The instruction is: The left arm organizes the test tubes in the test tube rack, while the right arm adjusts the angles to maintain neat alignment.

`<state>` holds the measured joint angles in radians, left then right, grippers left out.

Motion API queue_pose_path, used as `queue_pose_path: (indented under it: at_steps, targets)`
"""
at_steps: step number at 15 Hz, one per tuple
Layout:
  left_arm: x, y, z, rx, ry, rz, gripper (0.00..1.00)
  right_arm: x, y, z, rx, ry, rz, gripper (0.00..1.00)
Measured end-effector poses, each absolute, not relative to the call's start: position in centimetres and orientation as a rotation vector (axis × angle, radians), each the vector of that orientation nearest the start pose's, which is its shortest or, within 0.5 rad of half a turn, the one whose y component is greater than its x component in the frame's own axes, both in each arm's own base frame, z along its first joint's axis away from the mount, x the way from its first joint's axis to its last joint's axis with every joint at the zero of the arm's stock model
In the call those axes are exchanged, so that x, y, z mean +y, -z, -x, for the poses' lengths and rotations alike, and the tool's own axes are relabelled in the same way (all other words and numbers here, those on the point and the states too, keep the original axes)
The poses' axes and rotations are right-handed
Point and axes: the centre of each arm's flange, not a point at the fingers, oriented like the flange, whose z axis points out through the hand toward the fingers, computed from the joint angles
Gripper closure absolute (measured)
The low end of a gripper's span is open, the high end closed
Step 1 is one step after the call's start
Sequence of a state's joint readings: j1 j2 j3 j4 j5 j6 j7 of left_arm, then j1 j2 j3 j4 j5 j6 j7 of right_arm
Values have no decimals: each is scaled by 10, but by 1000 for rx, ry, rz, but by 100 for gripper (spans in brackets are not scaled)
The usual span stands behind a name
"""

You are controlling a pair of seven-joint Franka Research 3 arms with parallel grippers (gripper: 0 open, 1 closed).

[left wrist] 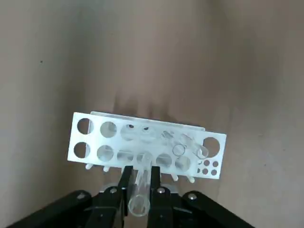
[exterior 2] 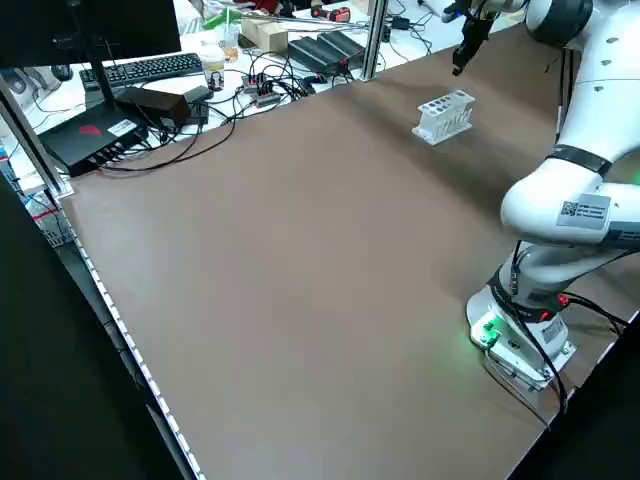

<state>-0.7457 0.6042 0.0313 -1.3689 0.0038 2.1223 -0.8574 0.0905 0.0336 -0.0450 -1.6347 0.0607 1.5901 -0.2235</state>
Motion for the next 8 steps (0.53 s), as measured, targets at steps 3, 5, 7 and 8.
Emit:
queue_pose_path:
  at_steps: [3, 5, 7, 8]
  targets:
    - [-484, -390, -552, -234, 205, 3225, 80, 32, -577, -562, -407, -112, 3047, 0]
    - [-481, -399, -554, -280, 217, 3229, 80, 32, -577, -562, -407, -112, 3047, 0]
    - [-474, -403, -559, -316, 224, 3229, 80, 33, -577, -562, -407, -112, 3047, 0]
    - [-471, -404, -562, -326, 225, 3228, 80, 33, -577, -562, -408, -112, 3047, 0]
